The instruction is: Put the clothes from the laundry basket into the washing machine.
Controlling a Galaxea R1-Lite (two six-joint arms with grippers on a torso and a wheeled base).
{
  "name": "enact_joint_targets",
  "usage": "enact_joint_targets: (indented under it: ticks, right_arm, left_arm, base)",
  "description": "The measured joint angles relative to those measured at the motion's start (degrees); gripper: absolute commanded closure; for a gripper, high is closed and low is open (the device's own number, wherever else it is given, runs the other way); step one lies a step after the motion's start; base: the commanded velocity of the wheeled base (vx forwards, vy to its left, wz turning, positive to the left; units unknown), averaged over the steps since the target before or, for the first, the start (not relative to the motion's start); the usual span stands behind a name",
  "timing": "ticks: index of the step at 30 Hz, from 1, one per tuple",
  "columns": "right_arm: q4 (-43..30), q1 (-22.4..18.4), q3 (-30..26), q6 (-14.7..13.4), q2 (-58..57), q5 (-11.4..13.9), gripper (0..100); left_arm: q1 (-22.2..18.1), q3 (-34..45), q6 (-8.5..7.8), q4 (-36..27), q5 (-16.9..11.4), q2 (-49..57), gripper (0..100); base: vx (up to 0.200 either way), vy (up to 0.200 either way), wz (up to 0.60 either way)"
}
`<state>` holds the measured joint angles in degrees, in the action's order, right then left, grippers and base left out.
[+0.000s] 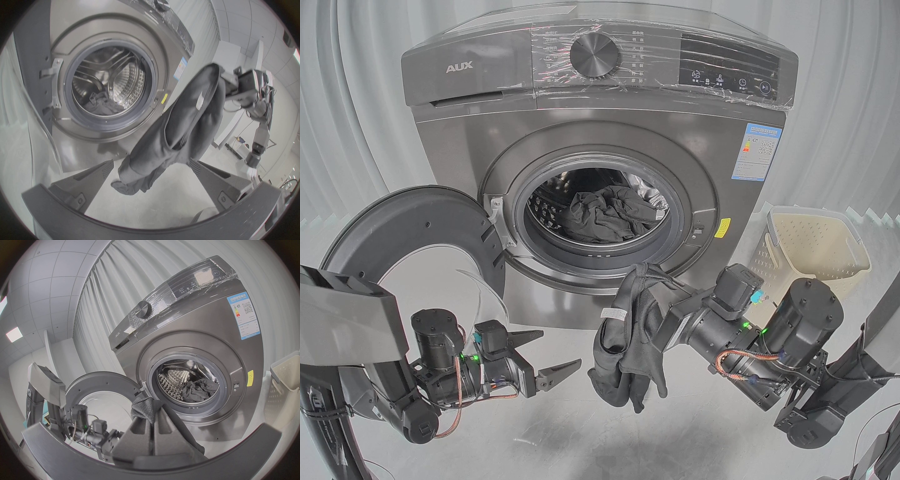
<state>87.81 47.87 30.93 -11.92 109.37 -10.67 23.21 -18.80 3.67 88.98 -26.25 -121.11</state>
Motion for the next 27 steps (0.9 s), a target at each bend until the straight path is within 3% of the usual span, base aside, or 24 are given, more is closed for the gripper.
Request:
enact_joint_targets:
  ticks: [3, 10, 27]
  right_arm:
    - [-0.15, -0.02, 1.12, 0.10, 0.09, -0.15, 100]
    - [-0.22, -0.05, 2.76, 0.13, 0.49, -0.24, 100]
    - [-0.06, 0.69, 3.08, 0.13, 0.61, -0.24, 100]
  left_arm:
    - [-0.04, -0.27, -1.40, 0.00, -0.13, -2.82, 0]
    - [0.66, -2.83, -2.39, 0.00, -0.16, -7.47, 0]
    - [1.51, -11.98, -2.74, 0.02, 0.46, -15.32, 0]
  base:
    - [0.000, 0.000, 0.00]
    - [0.000, 0.000, 0.00]
    - [0.000, 0.000, 0.00]
